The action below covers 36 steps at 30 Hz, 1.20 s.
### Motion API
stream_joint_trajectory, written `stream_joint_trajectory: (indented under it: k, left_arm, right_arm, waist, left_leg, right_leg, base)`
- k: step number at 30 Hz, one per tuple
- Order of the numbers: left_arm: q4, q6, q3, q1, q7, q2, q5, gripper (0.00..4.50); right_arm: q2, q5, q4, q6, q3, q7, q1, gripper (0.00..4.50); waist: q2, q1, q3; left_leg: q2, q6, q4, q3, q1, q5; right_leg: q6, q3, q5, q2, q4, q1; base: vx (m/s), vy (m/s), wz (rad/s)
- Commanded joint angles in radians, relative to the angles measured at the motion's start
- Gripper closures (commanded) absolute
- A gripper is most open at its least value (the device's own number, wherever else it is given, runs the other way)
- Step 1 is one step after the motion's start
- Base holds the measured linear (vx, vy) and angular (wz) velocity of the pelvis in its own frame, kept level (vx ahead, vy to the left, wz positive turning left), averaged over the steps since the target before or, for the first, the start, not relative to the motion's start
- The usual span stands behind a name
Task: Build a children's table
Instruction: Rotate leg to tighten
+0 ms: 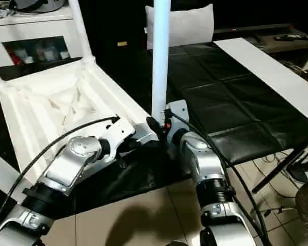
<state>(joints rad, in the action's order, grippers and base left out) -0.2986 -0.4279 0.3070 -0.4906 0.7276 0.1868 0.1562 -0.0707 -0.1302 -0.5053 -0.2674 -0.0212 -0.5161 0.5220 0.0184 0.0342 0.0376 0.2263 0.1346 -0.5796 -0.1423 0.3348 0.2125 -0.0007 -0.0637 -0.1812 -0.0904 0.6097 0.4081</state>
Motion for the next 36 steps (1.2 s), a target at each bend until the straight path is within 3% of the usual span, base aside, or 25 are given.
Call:
stream_joint_trajectory:
  k: [1,7,10,18,19,23,24,26,32,36]
  left_arm:
    - [0.019,0.046,0.039,-0.011,0.027,0.001,-0.001,4.50]
    - [-0.007,0.132,0.031,-0.004,0.098,0.055,-0.019,4.50]
    - [-0.032,0.236,0.041,-0.003,0.217,0.126,-0.049,4.50]
    - [-0.029,0.365,0.085,0.005,0.411,0.228,-0.079,4.50]
    - [-0.023,0.380,0.090,0.009,0.439,0.238,-0.089,4.50]
    - [-0.016,0.438,0.115,0.016,0.532,0.275,-0.112,4.50]
    - [-0.020,0.450,0.119,0.014,0.546,0.280,-0.112,4.50]
    - [-0.024,0.461,0.124,0.009,0.560,0.283,-0.110,4.50]
    - [-0.033,0.487,0.134,-0.006,0.599,0.286,-0.125,4.50]
    - [-0.037,0.499,0.134,-0.006,0.609,0.285,-0.122,4.50]
  right_arm:
    - [-0.007,-0.027,0.009,-0.009,0.050,-0.082,-0.021,1.12]
    - [-0.125,-0.062,0.098,0.012,0.061,-0.279,-0.069,0.60]
    - [-0.246,-0.075,0.144,0.043,0.070,-0.445,-0.089,0.27]
    - [-0.353,-0.073,0.101,0.138,0.098,-0.635,-0.067,0.27]
    - [-0.362,-0.076,0.100,0.141,0.106,-0.662,-0.066,0.53]
    - [-0.399,-0.114,0.116,0.111,0.157,-0.812,-0.070,0.66]
    - [-0.401,-0.130,0.119,0.091,0.163,-0.848,-0.068,0.95]
    - [-0.402,-0.139,0.125,0.081,0.174,-0.880,-0.067,1.04]
    - [-0.395,-0.148,0.119,0.061,0.209,-0.943,-0.053,1.50]
    - [-0.393,-0.152,0.116,0.047,0.214,-0.958,-0.048,1.86]
  waist:
    - [-0.002,0.009,-0.055]
    - [-0.004,0.024,-0.054]
    - [-0.004,0.034,-0.057]
    - [-0.002,0.043,-0.059]
    - [-0.001,0.044,-0.059]
    - [-0.001,0.059,-0.063]
    - [-0.002,0.061,-0.063]
    - [-0.003,0.065,-0.064]
    - [-0.004,0.074,-0.062]
    - [-0.005,0.074,-0.063]
  left_leg:
    - [-0.019,-0.062,0.062,-0.027,0.020,0.124]
    - [-0.017,-0.073,0.061,-0.028,0.020,0.124]
    - [-0.016,-0.088,0.059,-0.028,0.019,0.116]
    - [-0.013,-0.093,0.057,-0.028,0.018,0.099]
    - [-0.013,-0.095,0.056,-0.029,0.018,0.095]
    - [-0.010,-0.115,0.051,-0.031,0.017,0.071]
    - [-0.008,-0.119,0.050,-0.031,0.019,0.067]
    - [-0.006,-0.121,0.048,-0.030,0.019,0.064]
    - [-0.006,-0.095,0.051,-0.031,0.019,0.094]
    - [-0.008,-0.090,0.050,-0.031,0.021,0.075]
  right_leg:
    - [-0.234,0.029,-0.128,-0.024,-0.069,-0.067]
    - [-0.229,0.030,-0.135,-0.024,-0.070,-0.067]
    - [-0.229,0.031,-0.116,-0.024,-0.065,-0.067]
    - [-0.263,0.029,-0.079,-0.025,-0.057,-0.064]
    - [-0.266,0.029,-0.069,-0.025,-0.056,-0.064]
    - [-0.291,0.027,-0.003,-0.023,-0.046,-0.064]
    - [-0.296,0.028,0.009,-0.024,-0.045,-0.063]
    - [-0.300,0.027,0.012,-0.025,-0.043,-0.061]
    - [-0.283,0.029,-0.050,-0.028,-0.046,-0.060]
    - [-0.278,0.029,-0.035,-0.028,-0.045,-0.061]
  base:
    - [0.000,0.000,0.00]
    - [0.000,0.000,0.00]
    - [0.000,0.000,0.00]
    - [0.000,0.000,0.00]
    - [0.000,0.000,0.00]
    - [0.000,0.000,0.00]
    - [0.000,0.000,0.00]
    - [0.000,0.000,0.00]
    - [0.000,0.000,0.00]
    - [0.000,0.000,0.00]
